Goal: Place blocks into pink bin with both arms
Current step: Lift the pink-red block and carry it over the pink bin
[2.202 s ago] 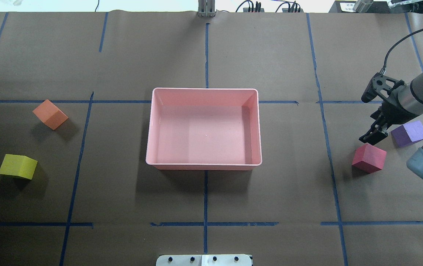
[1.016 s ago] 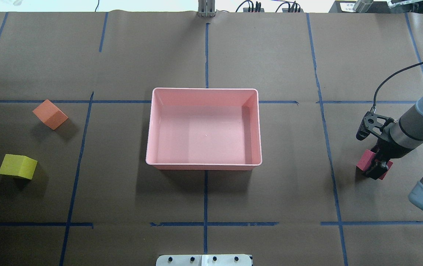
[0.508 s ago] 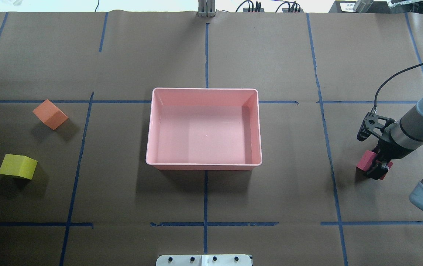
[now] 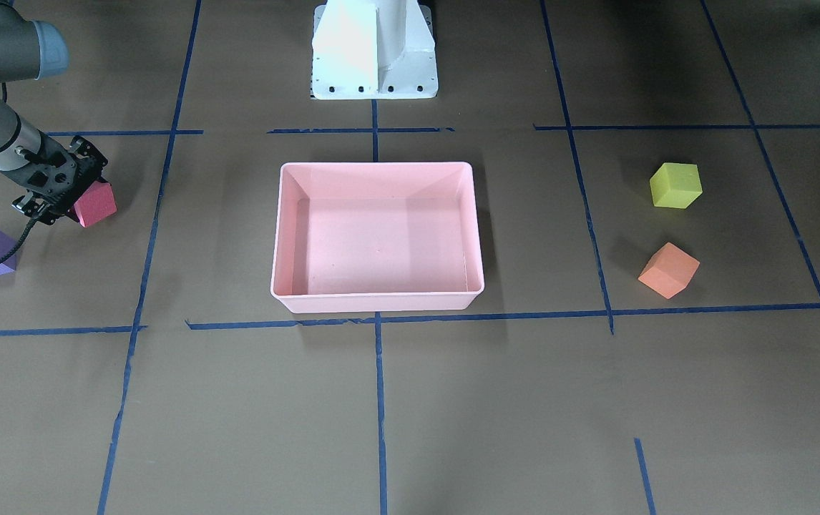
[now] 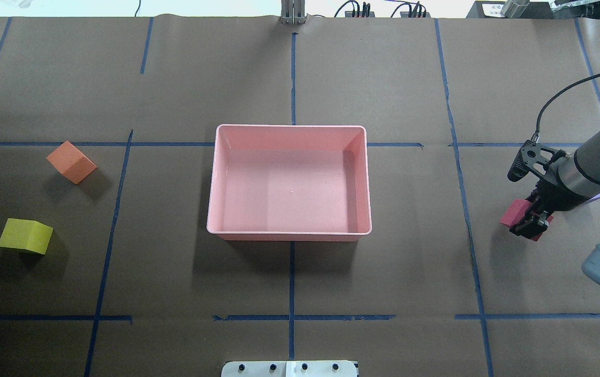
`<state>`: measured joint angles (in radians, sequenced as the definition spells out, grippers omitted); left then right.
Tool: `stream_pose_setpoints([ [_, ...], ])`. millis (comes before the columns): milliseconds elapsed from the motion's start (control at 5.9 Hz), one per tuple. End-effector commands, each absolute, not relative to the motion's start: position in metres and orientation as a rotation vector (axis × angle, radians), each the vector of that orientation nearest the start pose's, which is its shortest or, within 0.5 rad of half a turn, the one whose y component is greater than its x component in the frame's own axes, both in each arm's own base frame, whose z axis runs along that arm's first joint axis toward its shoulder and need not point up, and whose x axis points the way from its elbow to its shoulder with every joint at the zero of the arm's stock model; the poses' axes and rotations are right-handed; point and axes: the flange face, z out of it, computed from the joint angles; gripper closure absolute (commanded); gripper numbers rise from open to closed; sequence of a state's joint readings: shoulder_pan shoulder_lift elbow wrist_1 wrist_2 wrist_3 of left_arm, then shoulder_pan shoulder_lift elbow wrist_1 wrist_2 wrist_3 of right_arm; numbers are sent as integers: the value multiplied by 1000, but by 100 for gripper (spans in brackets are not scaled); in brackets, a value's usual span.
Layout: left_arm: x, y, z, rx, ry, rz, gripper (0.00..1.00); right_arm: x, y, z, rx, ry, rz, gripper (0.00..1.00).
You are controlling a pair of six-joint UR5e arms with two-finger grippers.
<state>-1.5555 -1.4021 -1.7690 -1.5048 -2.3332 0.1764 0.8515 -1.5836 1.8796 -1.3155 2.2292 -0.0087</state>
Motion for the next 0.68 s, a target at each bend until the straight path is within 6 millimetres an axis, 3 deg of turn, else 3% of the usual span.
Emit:
stream_pose_setpoints([
  [0,-58,-419,645,31,763,170,0,-292,-440,418,182,-924,-495,94],
  [169,-58,-419,644,34,763,171,0,-320,-451,362,74,-972,-287,94],
  [508,-58,-419,644,35,763,172,0,-402,-444,222,-86,-970,-6,93],
])
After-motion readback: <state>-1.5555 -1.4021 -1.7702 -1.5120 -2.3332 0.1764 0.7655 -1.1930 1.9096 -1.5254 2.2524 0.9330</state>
